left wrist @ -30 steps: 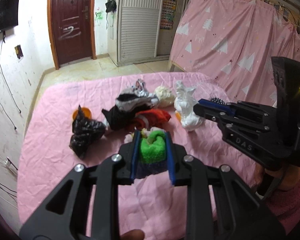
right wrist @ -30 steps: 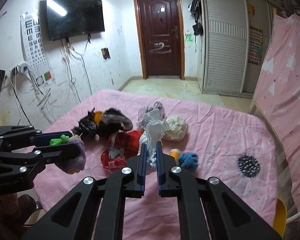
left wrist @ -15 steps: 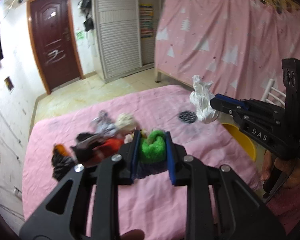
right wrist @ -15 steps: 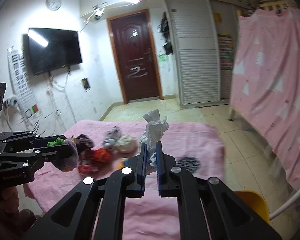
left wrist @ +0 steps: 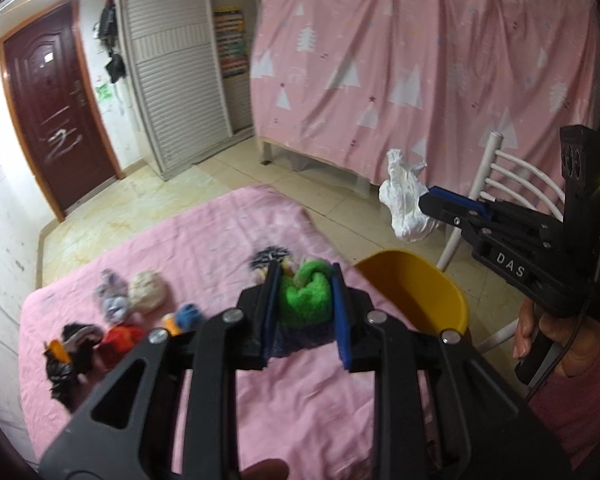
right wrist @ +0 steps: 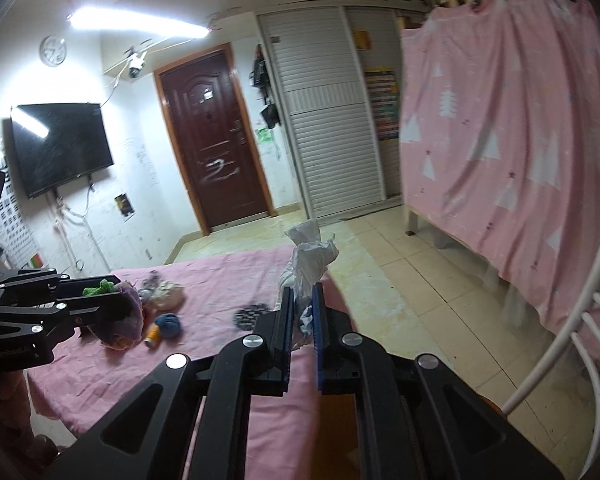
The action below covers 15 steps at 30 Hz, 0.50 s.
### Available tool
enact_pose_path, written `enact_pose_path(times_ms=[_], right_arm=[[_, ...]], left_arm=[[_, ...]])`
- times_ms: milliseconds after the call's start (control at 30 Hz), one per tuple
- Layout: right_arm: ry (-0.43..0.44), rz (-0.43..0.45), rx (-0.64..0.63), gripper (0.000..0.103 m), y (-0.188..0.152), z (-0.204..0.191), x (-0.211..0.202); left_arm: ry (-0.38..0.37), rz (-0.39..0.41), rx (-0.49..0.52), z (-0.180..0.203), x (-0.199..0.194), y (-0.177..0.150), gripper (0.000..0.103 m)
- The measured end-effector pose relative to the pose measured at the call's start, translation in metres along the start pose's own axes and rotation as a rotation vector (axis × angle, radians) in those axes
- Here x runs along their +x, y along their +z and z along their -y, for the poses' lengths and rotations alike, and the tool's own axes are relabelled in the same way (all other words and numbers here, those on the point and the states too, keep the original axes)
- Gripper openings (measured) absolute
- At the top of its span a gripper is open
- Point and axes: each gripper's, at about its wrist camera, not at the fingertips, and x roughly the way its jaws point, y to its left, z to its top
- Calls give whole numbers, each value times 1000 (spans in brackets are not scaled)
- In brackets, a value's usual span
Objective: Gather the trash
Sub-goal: 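Carry the sponge and tissue to the yellow bin and release both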
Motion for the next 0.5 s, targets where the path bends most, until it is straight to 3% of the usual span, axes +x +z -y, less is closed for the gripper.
enact_pose_path(times_ms=[433, 500], right_arm=[[-60, -62, 103, 2, -22, 58, 9], [-62, -73, 124, 3, -25, 65, 12]], left_arm=[[-175, -57, 62, 69, 44, 29, 23], [-193, -68, 63, 77, 51, 35, 31]])
